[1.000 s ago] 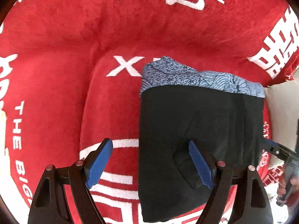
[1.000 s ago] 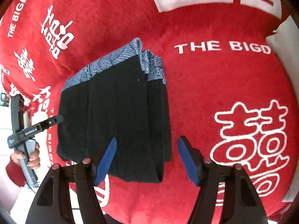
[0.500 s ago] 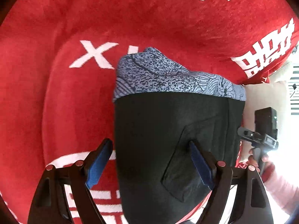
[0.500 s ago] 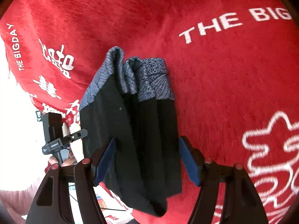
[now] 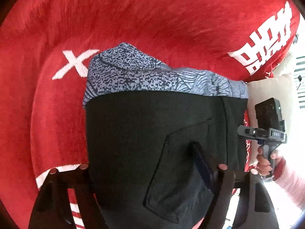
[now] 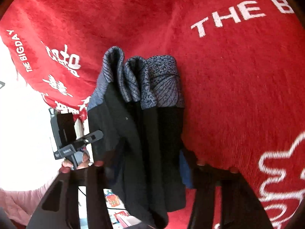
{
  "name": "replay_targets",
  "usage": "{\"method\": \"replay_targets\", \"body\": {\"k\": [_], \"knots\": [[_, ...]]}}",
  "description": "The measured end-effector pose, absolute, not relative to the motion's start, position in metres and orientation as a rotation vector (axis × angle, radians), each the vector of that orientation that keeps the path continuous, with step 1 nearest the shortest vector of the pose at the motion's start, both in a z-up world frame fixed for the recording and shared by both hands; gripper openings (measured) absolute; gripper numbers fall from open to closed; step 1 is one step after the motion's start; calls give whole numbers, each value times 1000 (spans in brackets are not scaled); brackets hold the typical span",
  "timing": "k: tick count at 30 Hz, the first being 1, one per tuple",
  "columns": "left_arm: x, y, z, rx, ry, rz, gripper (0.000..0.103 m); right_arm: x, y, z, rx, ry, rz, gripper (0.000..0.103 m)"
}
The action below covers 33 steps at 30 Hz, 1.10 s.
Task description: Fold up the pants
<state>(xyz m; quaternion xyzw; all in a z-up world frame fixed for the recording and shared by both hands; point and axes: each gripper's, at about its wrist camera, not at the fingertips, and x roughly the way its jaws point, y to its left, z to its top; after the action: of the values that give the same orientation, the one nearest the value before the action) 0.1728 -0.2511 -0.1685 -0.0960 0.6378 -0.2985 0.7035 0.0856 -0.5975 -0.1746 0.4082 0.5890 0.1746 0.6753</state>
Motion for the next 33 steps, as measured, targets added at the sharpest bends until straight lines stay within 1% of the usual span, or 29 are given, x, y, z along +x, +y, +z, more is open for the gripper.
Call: {"method": "replay_targets", "body": {"k": [1,6,14,19,23,25,26,27,28,31,33], "knots": [[172,-250,-165,-210,1412,-661,72,84,-597,-172,934,1314,390,44],[164,-248,-144,-228,1382,-674,66,74,-595,-155,990,1275,401,42],[124,-233,-117,-230,1370,-683,66,40,-580,-129,1001,1271,428,42],[91,-222,-122,-218,1385,-659,66,8,-559,-125,990,1293,416,42],[70,-215,-150,-175,1429,-598,66,-15,-546,-142,914,1339,351,43],[64,-211,-156,-156,1392,-545,83,-21,-537,-148,819,1350,307,48],[63,-210,-156,-136,1369,-516,85,-22,-534,-148,760,1335,282,50],[63,-209,-156,-123,1360,-495,90,-23,-533,-148,743,1322,267,52],[63,-208,-156,-112,1355,-475,94,-23,-533,-149,744,1314,248,53],[61,-212,-151,-60,1335,-446,94,-24,-531,-147,695,1310,212,62],[58,-216,-143,3,1314,-416,94,-25,-528,-142,635,1316,179,64]]}}
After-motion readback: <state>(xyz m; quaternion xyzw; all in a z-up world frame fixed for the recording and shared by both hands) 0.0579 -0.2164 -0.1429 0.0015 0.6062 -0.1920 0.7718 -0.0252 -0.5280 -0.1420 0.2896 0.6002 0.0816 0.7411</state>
